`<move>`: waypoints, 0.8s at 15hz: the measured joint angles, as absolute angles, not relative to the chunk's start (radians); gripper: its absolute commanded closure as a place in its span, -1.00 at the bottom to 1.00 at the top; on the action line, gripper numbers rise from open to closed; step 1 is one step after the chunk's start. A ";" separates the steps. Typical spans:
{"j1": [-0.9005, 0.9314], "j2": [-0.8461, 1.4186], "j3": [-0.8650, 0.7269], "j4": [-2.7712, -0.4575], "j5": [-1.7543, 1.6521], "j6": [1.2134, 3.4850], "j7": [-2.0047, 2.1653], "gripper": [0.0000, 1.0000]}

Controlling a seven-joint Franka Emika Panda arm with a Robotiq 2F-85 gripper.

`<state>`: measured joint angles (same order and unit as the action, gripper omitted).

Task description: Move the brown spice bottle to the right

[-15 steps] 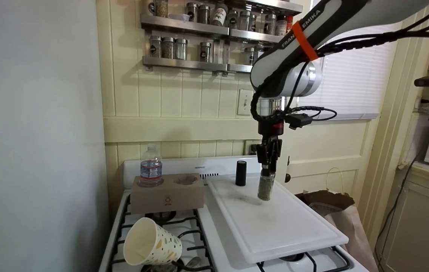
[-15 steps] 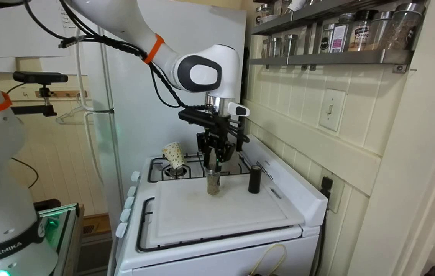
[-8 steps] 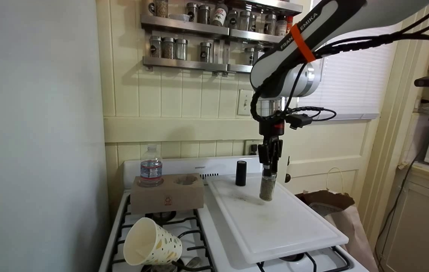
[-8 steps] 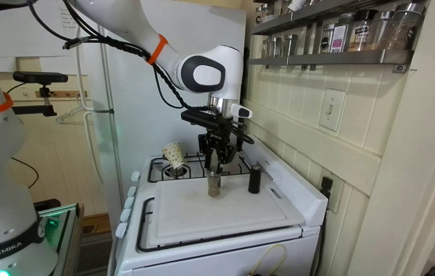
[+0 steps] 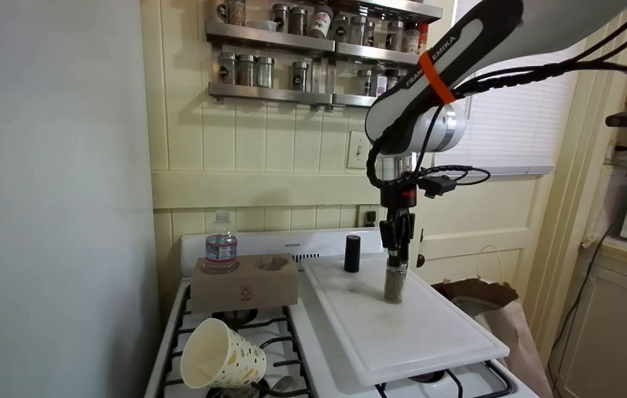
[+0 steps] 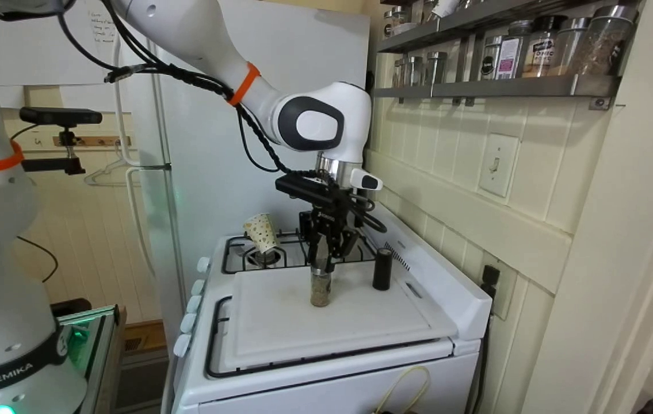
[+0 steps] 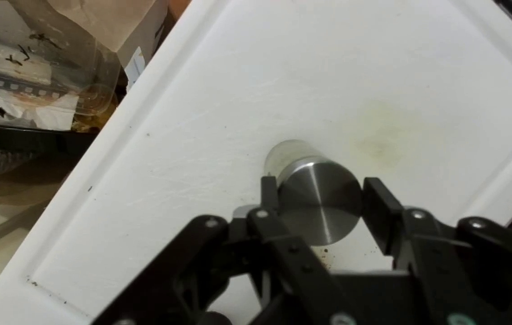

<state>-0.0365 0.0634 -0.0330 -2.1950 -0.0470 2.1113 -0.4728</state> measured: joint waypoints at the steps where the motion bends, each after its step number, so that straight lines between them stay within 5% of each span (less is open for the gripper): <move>1: -0.037 0.066 -0.033 -2.193 -0.047 2.111 -0.475 0.51; 12: -0.037 0.076 -0.025 -2.179 -0.077 2.111 -0.596 0.51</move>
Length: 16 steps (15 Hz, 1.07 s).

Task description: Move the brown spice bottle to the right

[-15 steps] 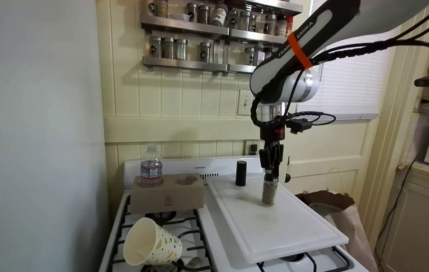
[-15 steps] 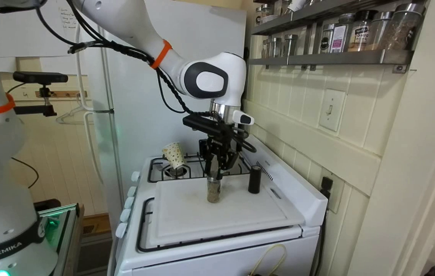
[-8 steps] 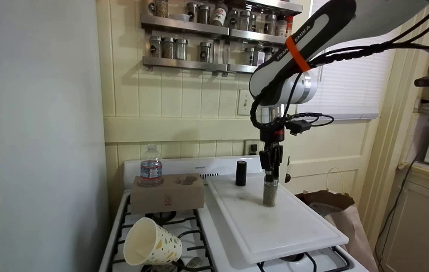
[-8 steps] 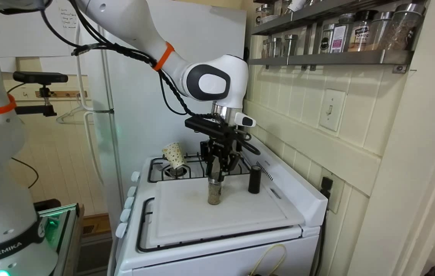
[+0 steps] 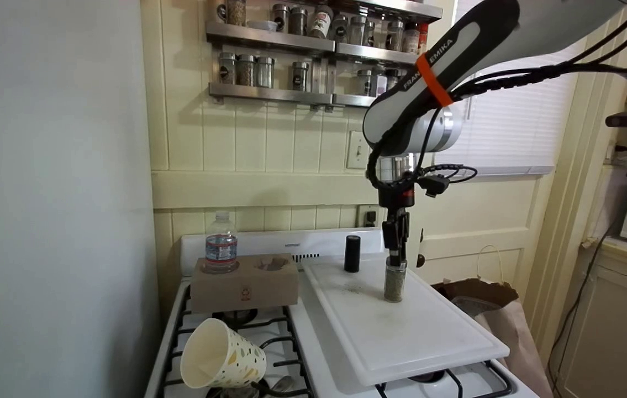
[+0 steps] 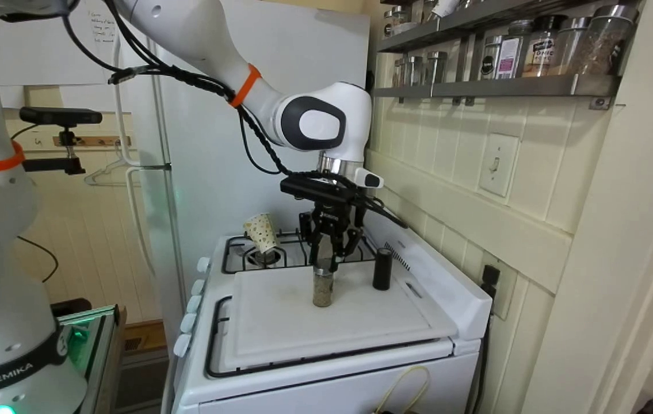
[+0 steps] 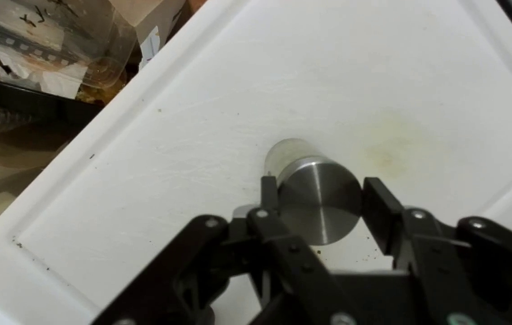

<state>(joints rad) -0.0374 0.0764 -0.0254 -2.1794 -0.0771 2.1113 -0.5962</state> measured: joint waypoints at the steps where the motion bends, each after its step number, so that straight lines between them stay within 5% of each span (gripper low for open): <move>1: -0.037 0.077 -0.025 -2.179 -0.081 2.111 -0.616 0.51; 16: -0.032 0.080 0.004 -2.180 -0.195 2.115 -0.899 0.51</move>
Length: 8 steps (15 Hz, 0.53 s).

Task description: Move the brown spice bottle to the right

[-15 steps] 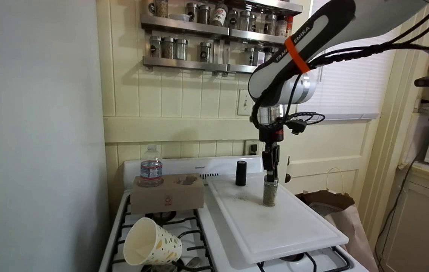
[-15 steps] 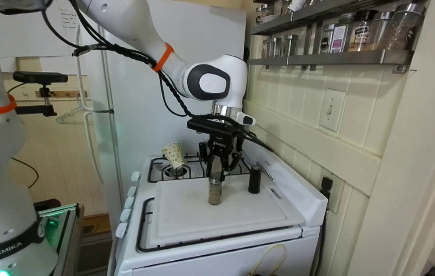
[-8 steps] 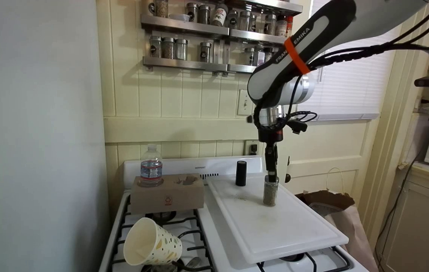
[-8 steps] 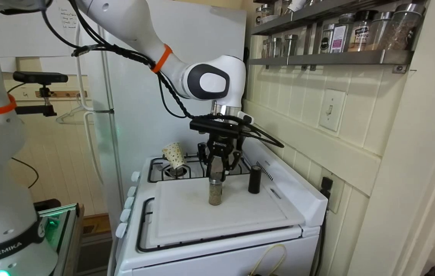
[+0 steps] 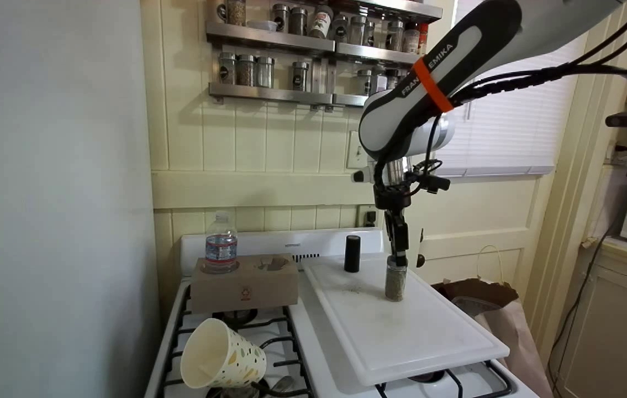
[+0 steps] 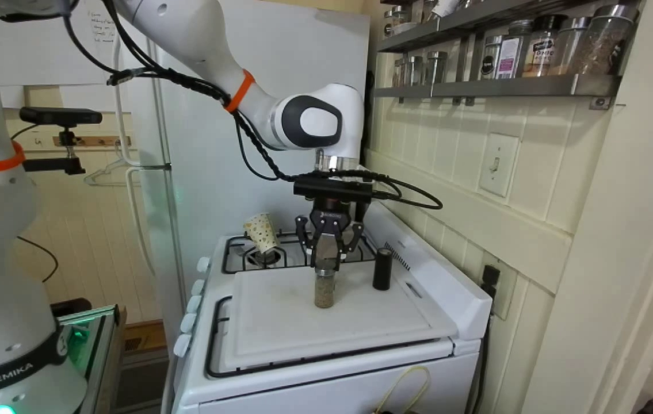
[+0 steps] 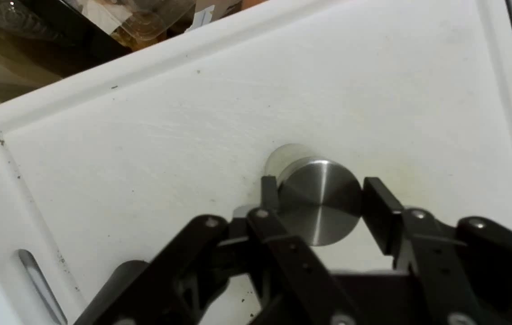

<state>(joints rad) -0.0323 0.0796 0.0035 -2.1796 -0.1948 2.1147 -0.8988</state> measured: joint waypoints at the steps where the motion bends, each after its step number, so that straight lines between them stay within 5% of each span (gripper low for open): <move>1: -0.032 0.080 0.004 -2.180 -0.199 2.116 -0.924 0.51; 8: -0.034 0.080 0.004 -2.184 -0.201 2.147 -1.122 0.51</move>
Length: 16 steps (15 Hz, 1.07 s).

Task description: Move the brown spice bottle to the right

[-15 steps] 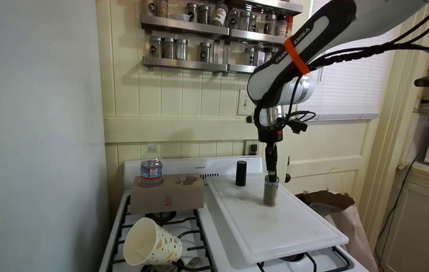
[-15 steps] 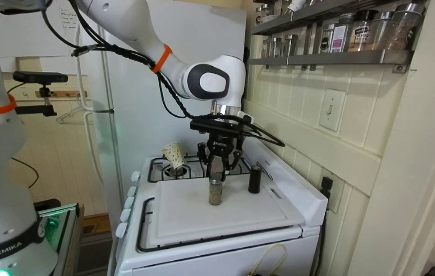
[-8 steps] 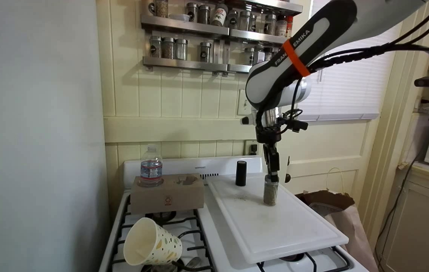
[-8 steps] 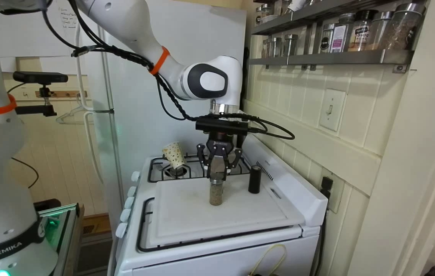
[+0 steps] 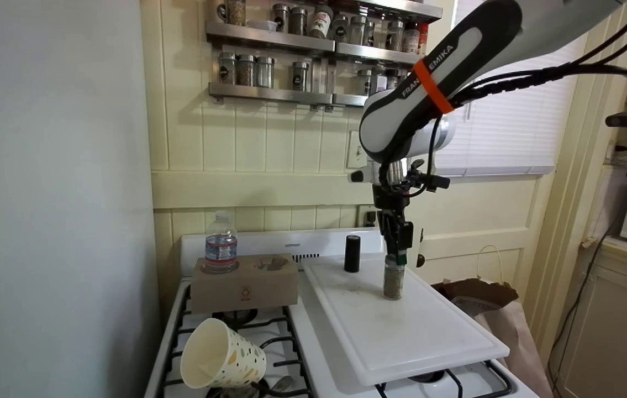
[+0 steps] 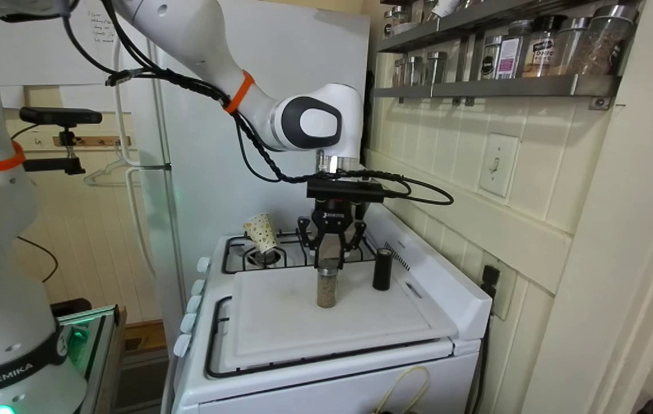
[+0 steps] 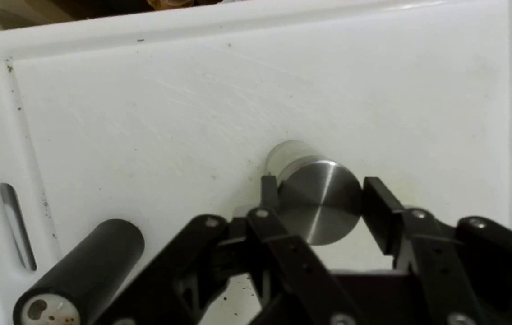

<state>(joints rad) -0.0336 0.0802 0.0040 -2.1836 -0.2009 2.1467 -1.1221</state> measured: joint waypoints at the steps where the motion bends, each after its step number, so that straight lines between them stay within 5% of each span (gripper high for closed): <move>1: -0.034 0.080 0.004 -2.184 -0.201 2.152 -1.152 0.51; 16: -0.032 0.080 0.008 -2.187 -0.202 2.170 -1.542 0.51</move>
<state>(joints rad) -0.0324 0.0799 0.0076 -2.1866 -0.2025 2.1704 -1.5418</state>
